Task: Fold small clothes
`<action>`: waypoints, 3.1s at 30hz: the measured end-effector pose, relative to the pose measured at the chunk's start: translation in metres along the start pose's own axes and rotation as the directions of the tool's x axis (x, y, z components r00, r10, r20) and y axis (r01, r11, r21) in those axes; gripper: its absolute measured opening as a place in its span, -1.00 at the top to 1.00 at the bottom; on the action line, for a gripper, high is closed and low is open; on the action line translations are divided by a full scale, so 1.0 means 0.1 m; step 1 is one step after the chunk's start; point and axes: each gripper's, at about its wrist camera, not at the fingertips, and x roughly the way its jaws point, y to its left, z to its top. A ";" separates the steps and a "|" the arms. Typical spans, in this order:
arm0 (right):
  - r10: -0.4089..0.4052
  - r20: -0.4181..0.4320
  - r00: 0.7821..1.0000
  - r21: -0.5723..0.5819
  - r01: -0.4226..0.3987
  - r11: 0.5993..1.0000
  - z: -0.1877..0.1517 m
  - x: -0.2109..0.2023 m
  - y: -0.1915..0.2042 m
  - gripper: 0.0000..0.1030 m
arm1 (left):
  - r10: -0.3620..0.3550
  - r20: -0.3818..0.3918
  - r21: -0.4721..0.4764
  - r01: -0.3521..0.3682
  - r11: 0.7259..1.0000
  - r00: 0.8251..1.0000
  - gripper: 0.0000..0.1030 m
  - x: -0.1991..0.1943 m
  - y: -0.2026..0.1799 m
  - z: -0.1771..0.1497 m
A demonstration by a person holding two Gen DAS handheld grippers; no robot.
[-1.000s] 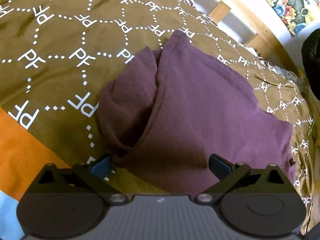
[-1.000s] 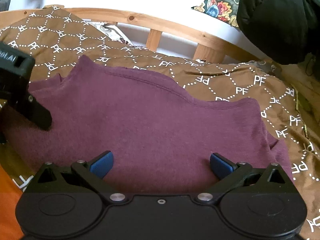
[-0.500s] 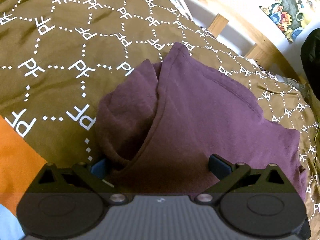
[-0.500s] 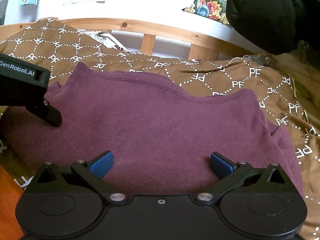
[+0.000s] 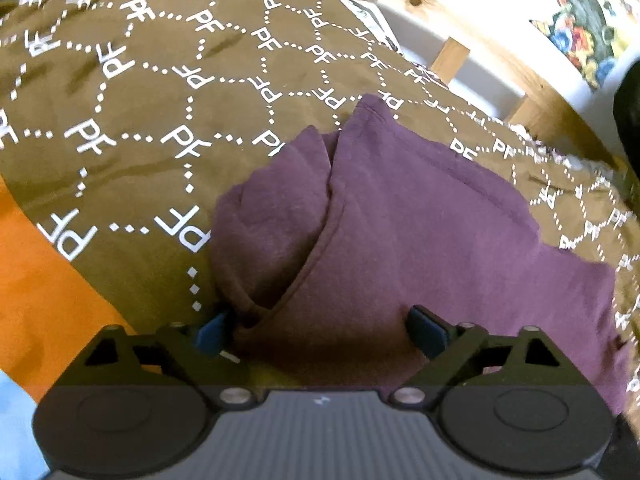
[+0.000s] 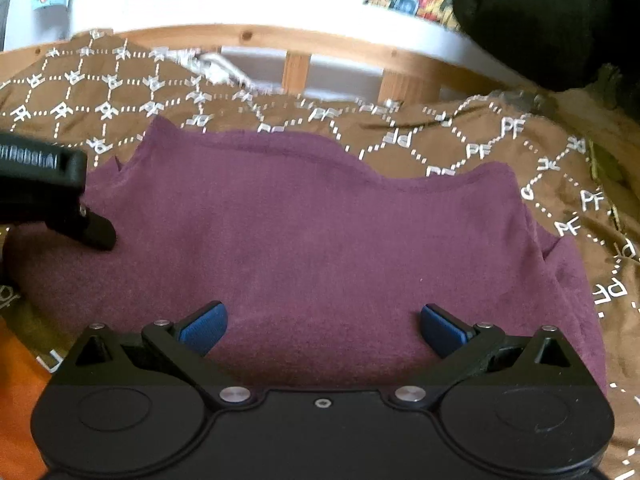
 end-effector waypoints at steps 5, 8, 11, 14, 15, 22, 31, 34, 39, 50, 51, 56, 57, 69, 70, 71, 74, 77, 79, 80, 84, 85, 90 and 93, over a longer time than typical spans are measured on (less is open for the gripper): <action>0.072 -0.086 0.994 -0.002 -0.072 0.997 0.11 -0.07 -0.16 -0.99 | -0.027 0.000 -0.070 0.027 0.997 1.000 -0.62 -0.04 0.14 0.05; 0.079 -0.032 0.996 0.014 -0.079 0.997 0.00 -0.19 -0.20 -0.99 | -0.039 0.002 -0.072 0.039 0.997 0.999 -0.53 -0.04 0.18 0.07; 0.062 0.031 0.998 0.007 -0.063 0.998 -0.11 -0.33 -0.20 -0.99 | -0.037 -0.007 -0.067 0.037 0.997 0.999 -0.45 -0.04 0.17 0.06; 0.062 0.064 0.996 -0.040 -0.059 0.997 -0.16 -0.50 -0.18 -0.99 | -0.031 -0.017 -0.056 0.030 0.998 0.999 -0.35 -0.06 0.15 0.06; 0.073 0.057 0.996 -0.068 -0.069 0.995 -0.17 -0.55 -0.17 -0.99 | -0.027 -0.020 -0.055 0.026 0.998 0.999 -0.31 -0.06 0.15 0.06; 0.103 0.079 0.992 -0.119 -0.093 0.989 -0.20 -0.83 -0.41 -0.99 | 0.024 -0.047 -0.041 -0.025 0.999 0.999 -0.13 -0.08 0.04 0.09; 0.071 0.076 0.995 -0.038 -0.068 0.997 -0.34 -0.83 -0.69 -0.99 | 0.078 -0.013 0.026 -0.077 0.997 0.997 0.18 -0.19 -0.15 0.08; 0.081 0.076 0.994 -0.013 -0.080 0.997 -0.33 -0.84 -0.73 -0.99 | 0.072 0.012 0.016 -0.072 0.997 0.997 0.29 -0.22 -0.16 0.05; 0.064 0.085 0.994 -0.011 -0.063 0.998 -0.31 -0.85 -0.78 -0.99 | 0.084 0.049 0.080 -0.088 0.993 0.995 0.34 -0.31 -0.32 0.11; -0.049 0.158 0.986 -0.079 0.062 0.995 -0.25 -0.91 -1.00 -0.99 | -0.025 0.152 0.413 -0.040 0.910 0.988 0.39 -0.55 -1.20 0.25; -0.072 0.170 0.983 -0.097 0.090 0.991 -0.25 -0.91 -1.03 -0.99 | -0.041 0.147 0.441 -0.028 0.897 0.988 0.40 -0.55 -1.29 0.27; -0.179 0.210 0.961 -0.176 0.217 0.960 -0.23 -0.92 -1.26 -0.99 | -0.147 0.102 0.602 0.056 0.796 0.984 0.42 -0.59 -1.83 0.25; -0.203 0.218 0.955 -0.186 0.245 0.952 -0.22 -0.92 -1.31 -0.99 | -0.177 0.086 0.642 0.081 0.762 0.980 0.42 -0.60 -1.94 0.21; -0.318 0.153 0.936 -0.051 0.329 0.943 -0.26 -0.83 -2.02 -0.99 | -0.329 -0.123 0.811 0.286 0.511 0.936 0.43 -0.53 -2.44 -0.69; -0.316 0.145 0.938 -0.043 0.325 0.945 -0.26 -0.81 -2.05 -0.99 | -0.321 -0.125 0.813 0.282 0.509 0.939 0.43 -0.51 -2.44 -0.72; -0.317 0.137 0.938 -0.031 0.324 0.946 -0.27 -0.79 -2.08 -0.99 | -0.316 -0.123 0.816 0.277 0.507 0.941 0.42 -0.50 -2.44 -0.74; -0.313 0.128 0.941 0.006 0.315 0.949 -0.26 -0.79 -2.13 -0.99 | -0.313 -0.132 0.821 0.281 0.497 0.940 0.35 -0.49 -2.42 -0.80; -0.312 0.146 0.939 0.049 0.308 0.950 -0.26 -0.81 -2.15 -0.99 | -0.321 -0.195 0.799 0.340 0.496 0.927 0.23 -0.48 -2.37 -0.82; -0.306 0.197 0.932 0.089 0.294 0.952 -0.23 -0.86 -2.17 -0.99 | -0.337 -0.202 0.793 0.355 0.495 0.920 0.09 -0.50 -2.34 -0.81; -0.301 0.217 0.929 0.101 0.285 0.953 -0.21 -0.88 -2.17 -0.99 | -0.346 -0.206 0.792 0.363 0.491 0.916 0.00 -0.52 -2.32 -0.81; -0.274 0.262 0.926 0.137 0.245 0.960 -0.07 -0.95 -2.16 -0.99 | -0.395 -0.219 0.771 0.407 0.490 0.892 -0.35 -0.63 -2.22 -0.75; -0.253 0.258 0.932 0.150 0.220 0.964 -0.04 -0.96 -2.16 -0.99 | -0.404 -0.220 0.764 0.415 0.494 0.888 -0.38 -0.65 -2.19 -0.75; -0.012 0.268 0.963 0.232 -0.052 0.971 0.15 -0.94 -2.11 -0.99 | -0.429 -0.133 0.788 0.357 0.501 0.894 -0.60 -0.77 -2.02 -0.81; 0.148 0.234 0.961 0.211 -0.199 0.957 0.34 -0.80 -2.04 -0.99 | -0.415 -0.093 0.811 0.311 0.496 0.905 -0.59 -0.75 -1.92 -0.85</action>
